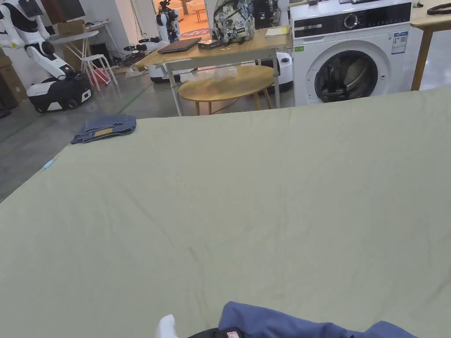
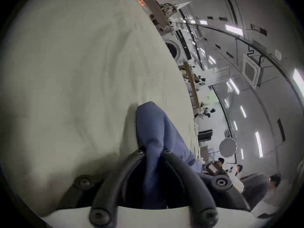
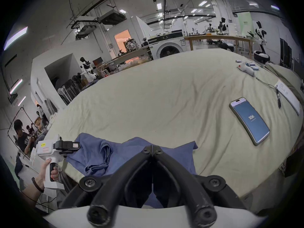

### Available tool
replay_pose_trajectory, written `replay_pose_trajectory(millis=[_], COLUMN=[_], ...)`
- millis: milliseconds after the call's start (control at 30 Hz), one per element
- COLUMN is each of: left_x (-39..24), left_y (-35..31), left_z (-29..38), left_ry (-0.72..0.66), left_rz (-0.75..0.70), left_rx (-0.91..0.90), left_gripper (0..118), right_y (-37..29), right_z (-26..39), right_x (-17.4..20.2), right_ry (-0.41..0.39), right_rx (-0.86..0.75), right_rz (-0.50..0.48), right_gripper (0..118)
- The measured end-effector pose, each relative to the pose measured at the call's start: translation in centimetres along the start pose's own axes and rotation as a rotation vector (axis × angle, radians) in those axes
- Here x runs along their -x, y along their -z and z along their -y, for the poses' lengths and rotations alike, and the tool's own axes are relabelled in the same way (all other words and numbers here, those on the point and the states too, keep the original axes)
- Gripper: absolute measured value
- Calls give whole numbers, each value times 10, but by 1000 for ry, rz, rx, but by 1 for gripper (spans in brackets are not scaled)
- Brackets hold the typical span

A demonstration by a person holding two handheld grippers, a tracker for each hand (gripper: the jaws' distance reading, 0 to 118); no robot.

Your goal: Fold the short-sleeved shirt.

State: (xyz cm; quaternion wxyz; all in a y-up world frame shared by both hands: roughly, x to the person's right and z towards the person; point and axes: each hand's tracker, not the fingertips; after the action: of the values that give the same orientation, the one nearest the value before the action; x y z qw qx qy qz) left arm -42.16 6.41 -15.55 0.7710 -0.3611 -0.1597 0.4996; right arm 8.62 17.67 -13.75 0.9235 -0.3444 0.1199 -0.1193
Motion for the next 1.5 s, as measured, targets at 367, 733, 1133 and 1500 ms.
replay_pose_trajectory(millis=[367, 733, 1133, 1500], left_x=[-129, -175, -150, -185], left_y=[-34, 145, 188, 98], left_z=[10, 131, 150, 130], left_ry=[393, 530, 664, 861], left_rz=[-22, 19, -98, -98], left_rx=[-20, 387, 497, 189], left_gripper=[4, 13, 1, 58], right_y=[5, -20, -30, 33], right_z=[-1, 17, 36, 43], right_x=[-14, -23, -25, 18], right_ry=[21, 27, 84, -28], right_rx=[-11, -28, -19, 194], right_rz=[-12, 24, 3, -41], right_gripper=[0, 0, 0, 0])
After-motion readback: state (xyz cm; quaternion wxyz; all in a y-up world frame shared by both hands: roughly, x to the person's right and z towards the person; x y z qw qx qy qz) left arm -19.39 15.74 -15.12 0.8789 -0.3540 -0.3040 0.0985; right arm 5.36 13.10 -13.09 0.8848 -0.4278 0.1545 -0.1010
